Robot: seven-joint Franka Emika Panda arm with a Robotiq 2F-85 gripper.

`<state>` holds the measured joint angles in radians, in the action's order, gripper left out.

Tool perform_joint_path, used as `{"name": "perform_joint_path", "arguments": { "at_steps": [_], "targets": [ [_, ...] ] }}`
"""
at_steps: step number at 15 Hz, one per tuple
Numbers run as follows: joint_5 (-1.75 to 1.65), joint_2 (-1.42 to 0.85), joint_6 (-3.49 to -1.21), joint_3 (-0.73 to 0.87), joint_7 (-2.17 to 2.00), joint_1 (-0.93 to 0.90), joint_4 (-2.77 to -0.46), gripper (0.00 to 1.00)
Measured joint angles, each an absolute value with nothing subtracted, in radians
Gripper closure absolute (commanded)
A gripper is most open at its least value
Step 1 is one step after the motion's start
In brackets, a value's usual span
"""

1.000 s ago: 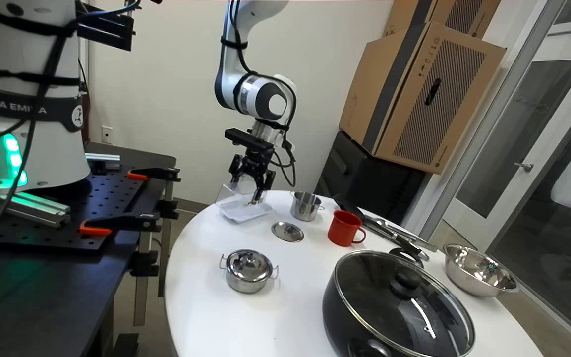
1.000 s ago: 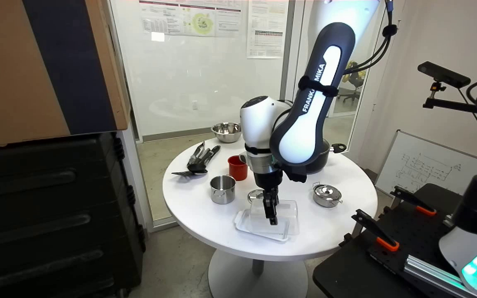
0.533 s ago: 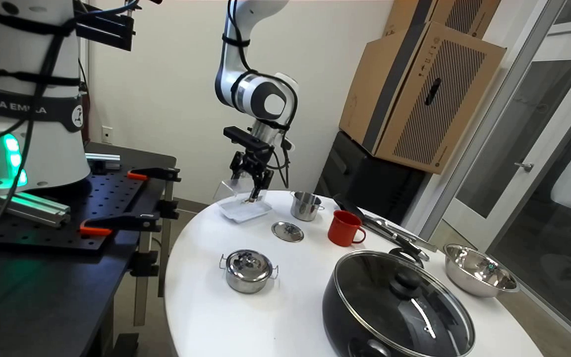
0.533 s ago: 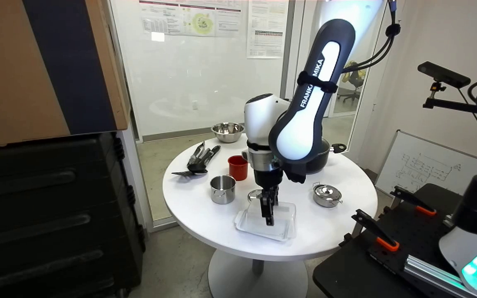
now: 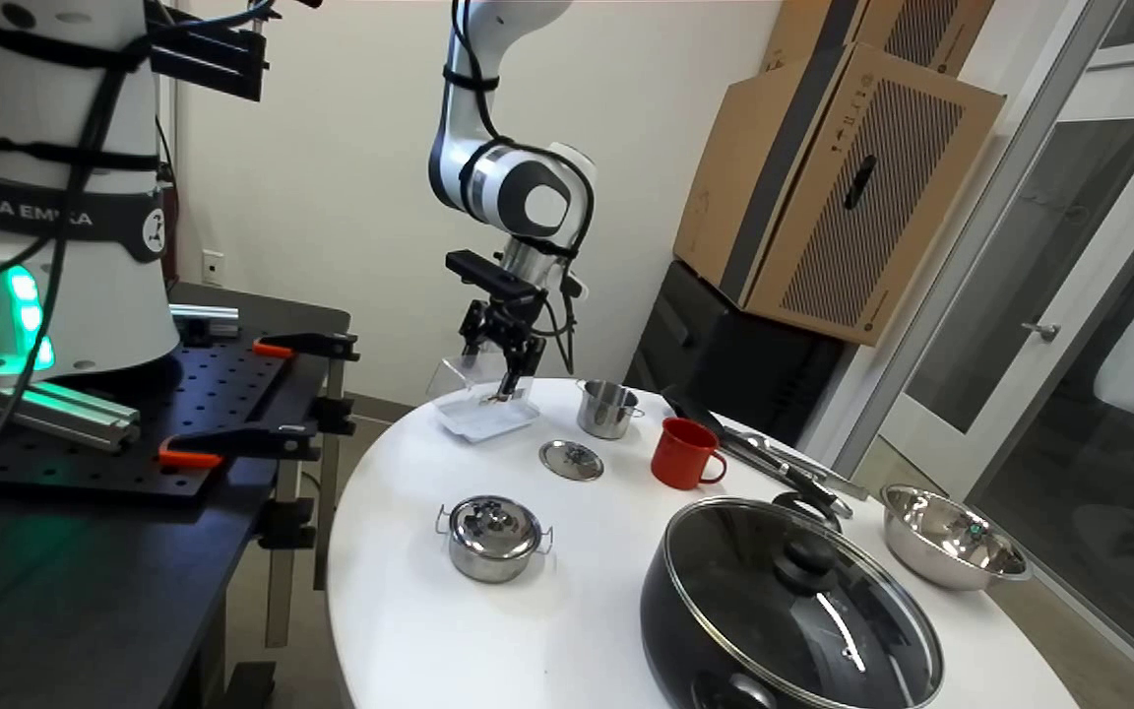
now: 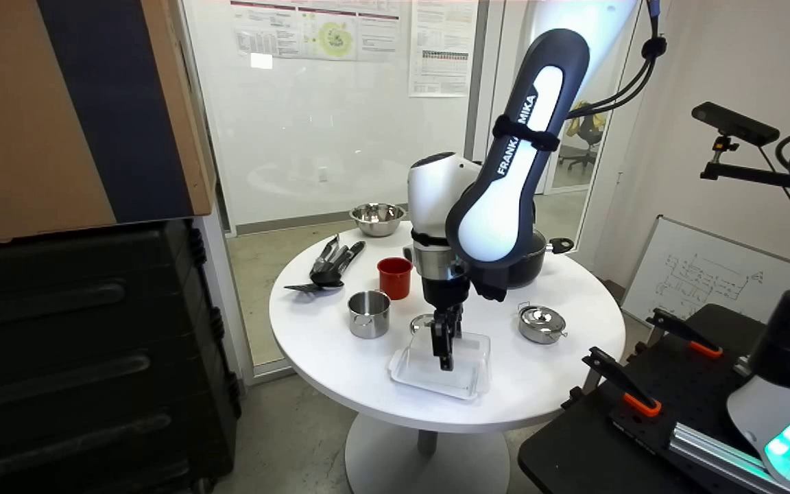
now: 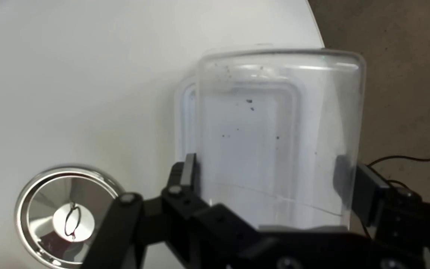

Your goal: Pick up the plastic lunch box and put it on the white lid. Pick up the lid from the table and put it on the silver pot. Pick up the lid from the other silver pot and put it on the table.

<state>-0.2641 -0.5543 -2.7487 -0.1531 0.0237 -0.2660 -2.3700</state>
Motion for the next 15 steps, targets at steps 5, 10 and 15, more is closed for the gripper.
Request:
{"name": "perform_joint_path", "arguments": {
  "at_steps": [5,10,15],
  "targets": [
    [-0.273,-0.551,-2.749,-0.137,0.024,-0.279,-2.370,0.36],
    [-0.303,-0.548,-2.749,-0.101,0.022,-0.310,-2.370,0.36],
    [-0.341,-0.549,-2.749,-0.070,0.019,-0.343,-2.370,0.36]
  ]
}}
